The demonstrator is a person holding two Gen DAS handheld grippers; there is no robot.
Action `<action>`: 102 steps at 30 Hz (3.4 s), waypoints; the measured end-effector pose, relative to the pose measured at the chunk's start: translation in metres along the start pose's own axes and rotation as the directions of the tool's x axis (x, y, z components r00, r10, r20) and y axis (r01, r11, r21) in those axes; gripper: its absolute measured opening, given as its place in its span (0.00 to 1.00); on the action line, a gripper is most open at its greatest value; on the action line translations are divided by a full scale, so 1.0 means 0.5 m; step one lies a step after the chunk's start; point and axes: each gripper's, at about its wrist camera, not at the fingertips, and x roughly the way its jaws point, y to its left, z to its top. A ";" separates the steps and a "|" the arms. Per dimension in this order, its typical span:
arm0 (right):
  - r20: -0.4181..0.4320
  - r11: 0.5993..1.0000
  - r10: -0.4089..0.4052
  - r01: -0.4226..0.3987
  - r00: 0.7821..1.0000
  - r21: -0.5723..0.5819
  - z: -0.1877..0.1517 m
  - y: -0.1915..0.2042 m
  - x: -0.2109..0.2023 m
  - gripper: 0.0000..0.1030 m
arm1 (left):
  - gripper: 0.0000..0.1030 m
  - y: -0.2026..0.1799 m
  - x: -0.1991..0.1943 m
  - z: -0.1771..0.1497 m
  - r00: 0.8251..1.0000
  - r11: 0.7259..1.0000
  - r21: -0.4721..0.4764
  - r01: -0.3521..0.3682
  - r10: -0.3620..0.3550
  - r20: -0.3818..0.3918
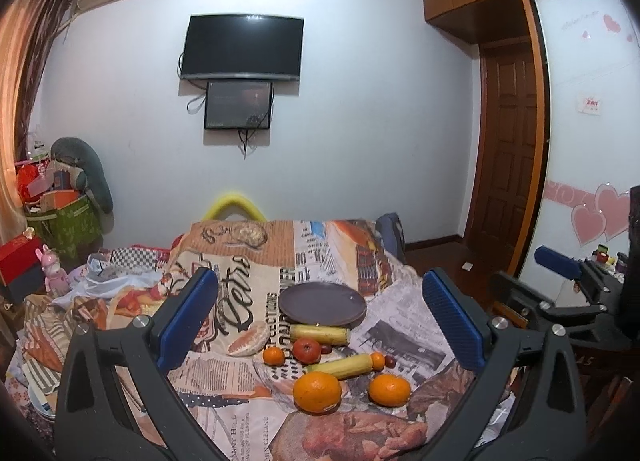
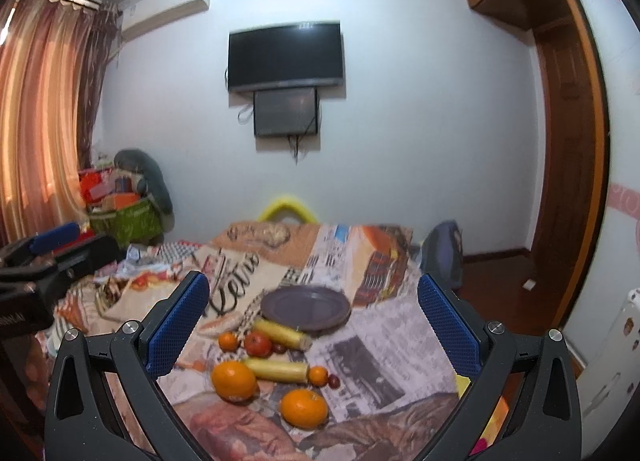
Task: Organize fruits
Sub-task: 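Grasp a large orange with the left gripper while the right gripper grasps another orange, then carry both oranges to the dark plate and set them down with both grippers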
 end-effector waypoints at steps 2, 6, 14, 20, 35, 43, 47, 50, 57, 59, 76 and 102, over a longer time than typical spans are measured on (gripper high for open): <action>-0.052 1.000 0.008 -0.008 0.999 0.002 -0.019 -0.005 0.027 1.00 | 1.00 0.005 0.022 -0.008 1.000 1.000 -0.002 -0.002 0.002 -0.028; -0.161 1.000 0.015 -0.012 0.987 0.020 -0.064 -0.020 0.080 1.00 | 0.88 0.021 0.076 -0.036 0.994 1.000 -0.005 -0.019 0.019 -0.110; -0.359 0.999 0.046 -0.033 0.932 0.041 -0.141 -0.039 0.160 0.88 | 0.77 0.057 0.198 -0.115 0.950 0.999 -0.015 -0.032 0.026 -0.310; -0.463 0.993 0.113 -0.086 0.879 0.078 -0.192 -0.036 0.210 0.86 | 0.77 0.075 0.265 -0.178 0.897 0.999 -0.038 -0.012 -0.006 -0.441; -0.616 0.984 0.174 -0.120 0.768 0.128 -0.287 -0.032 0.304 0.79 | 0.77 0.044 0.366 -0.286 0.785 0.996 -0.048 0.073 -0.087 -0.613; -0.639 0.969 0.246 -0.159 0.729 0.191 -0.311 -0.042 0.321 0.62 | 0.77 0.029 0.416 -0.321 0.746 0.995 -0.055 0.087 -0.102 -0.658; -0.630 0.965 0.260 -0.167 0.731 0.205 -0.310 -0.046 0.320 0.62 | 0.77 0.028 0.435 -0.329 0.738 0.995 -0.064 0.079 -0.101 -0.667; -0.628 0.964 0.263 -0.165 0.733 0.211 -0.308 -0.046 0.320 0.61 | 0.77 0.033 0.442 -0.330 0.733 0.993 -0.084 0.077 -0.114 -0.671; -0.605 0.964 0.255 -0.152 0.755 0.216 -0.287 -0.053 0.306 0.61 | 0.68 0.031 0.433 -0.322 0.742 0.992 -0.085 0.092 -0.125 -0.658; -0.592 0.965 0.250 -0.151 0.766 0.213 -0.277 -0.056 0.301 0.61 | 0.68 0.031 0.429 -0.318 0.745 0.993 -0.078 0.086 -0.116 -0.657; -0.391 0.981 0.183 -0.142 0.902 0.133 -0.112 -0.072 0.274 0.61 | 0.67 0.072 0.378 -0.137 0.884 0.998 -0.050 0.048 -0.066 -0.464; -0.345 0.996 0.092 -0.092 0.934 0.015 -0.026 -0.105 0.470 0.61 | 0.67 0.138 0.596 -0.024 0.911 0.999 -0.014 -0.032 0.023 -0.413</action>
